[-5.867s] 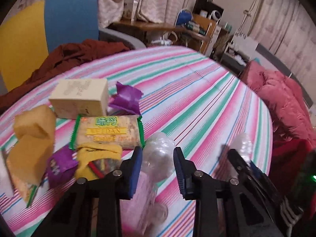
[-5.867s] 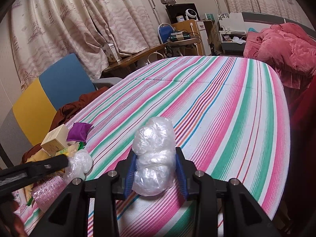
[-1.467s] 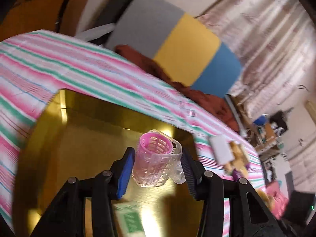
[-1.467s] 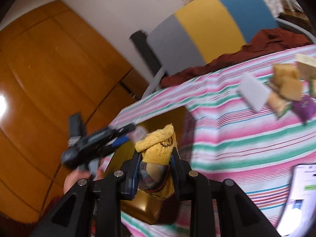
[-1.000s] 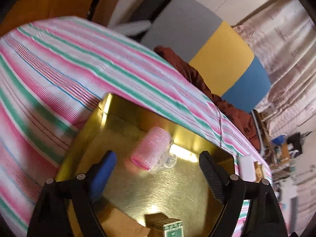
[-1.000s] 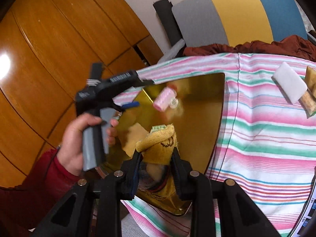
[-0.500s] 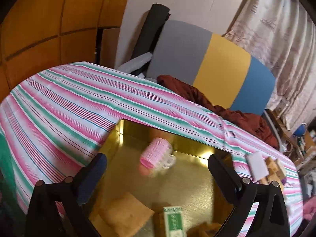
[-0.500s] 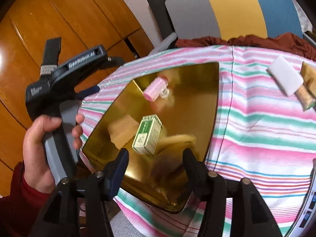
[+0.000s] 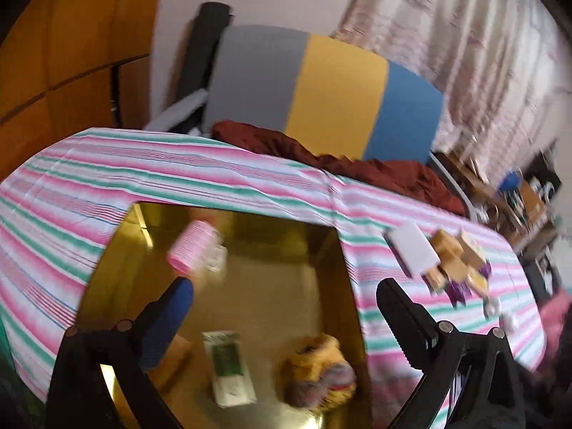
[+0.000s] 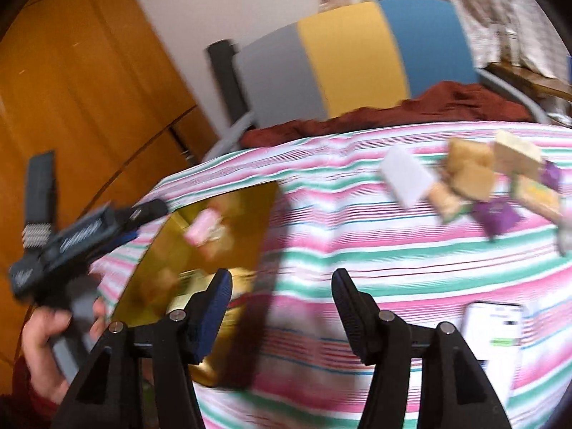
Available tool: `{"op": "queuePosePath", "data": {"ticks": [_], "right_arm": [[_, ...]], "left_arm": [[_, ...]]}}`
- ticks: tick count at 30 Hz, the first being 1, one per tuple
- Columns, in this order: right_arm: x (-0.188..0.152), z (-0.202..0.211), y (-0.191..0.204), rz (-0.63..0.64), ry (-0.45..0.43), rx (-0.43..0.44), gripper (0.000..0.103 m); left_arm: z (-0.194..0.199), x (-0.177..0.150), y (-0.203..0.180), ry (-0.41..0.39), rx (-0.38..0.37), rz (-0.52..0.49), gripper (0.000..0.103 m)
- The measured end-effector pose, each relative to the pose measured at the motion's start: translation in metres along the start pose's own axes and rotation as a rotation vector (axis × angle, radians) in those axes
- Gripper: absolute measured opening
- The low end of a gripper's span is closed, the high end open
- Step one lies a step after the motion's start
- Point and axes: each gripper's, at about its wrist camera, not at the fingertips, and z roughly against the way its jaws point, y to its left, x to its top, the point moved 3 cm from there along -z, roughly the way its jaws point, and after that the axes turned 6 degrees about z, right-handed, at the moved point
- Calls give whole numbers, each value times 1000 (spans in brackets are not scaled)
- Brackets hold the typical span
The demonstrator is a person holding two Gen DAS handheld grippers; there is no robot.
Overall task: Organize objects
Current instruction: 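Move both tools back toward the remaining items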
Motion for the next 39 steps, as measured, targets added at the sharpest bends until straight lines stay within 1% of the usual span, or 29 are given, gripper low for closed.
{"op": "queuePosePath", "data": {"ticks": [2,4,8,12,13,15,16,17,19,21,23,25,28,30,31,33,35,39], "right_arm": [[-1,7,-23,-41,-4,-46,59],[-3,12,-48,-93,-5,-91,59],[-14,20,-90,-177,16,-168,59],[-29,33,-132,-218,20,-288,59],[-34,40,-147,-231,14,-341,59],[-39,56,-172,-258,-24,-441,59],[-41,69,-190,-276,-55,-513,59],[-43,79,-203,-293,-81,-562,59],[-44,103,-239,-356,-142,-658,59],[-44,118,-267,-416,-171,-703,59],[-44,123,-296,-451,-171,-695,59],[-42,120,-315,-462,-146,-681,59],[-41,110,-333,-451,-111,-664,58],[-43,105,-340,-459,-102,-643,55],[-45,102,-344,-466,-101,-641,51],[-51,99,-345,-468,-99,-642,48],[-55,93,-347,-466,-106,-625,38],[-58,91,-344,-444,-148,-603,37]], "left_arm": [[-4,-9,-17,28,-34,-26,103],[-7,-16,-31,51,-51,-50,103],[-14,-36,-63,100,-103,-106,103],[-19,-53,-92,139,-141,-158,103],[-20,-58,-101,148,-147,-177,103],[-22,-64,-112,157,-166,-201,103],[-23,-68,-118,164,-175,-211,103],[-24,-72,-126,175,-180,-223,103],[-27,-76,-136,188,-191,-243,103],[-29,-83,-148,205,-200,-268,103],[-31,-89,-157,220,-211,-283,103],[-32,-94,-166,238,-223,-297,103],[-34,-102,-179,252,-229,-323,103],[-36,-107,-187,264,-230,-343,103],[-37,-108,-190,267,-230,-350,103],[-38,-110,-196,270,-235,-360,103],[-40,-112,-203,274,-232,-374,103],[-44,-112,-220,281,-242,-405,103]]}}
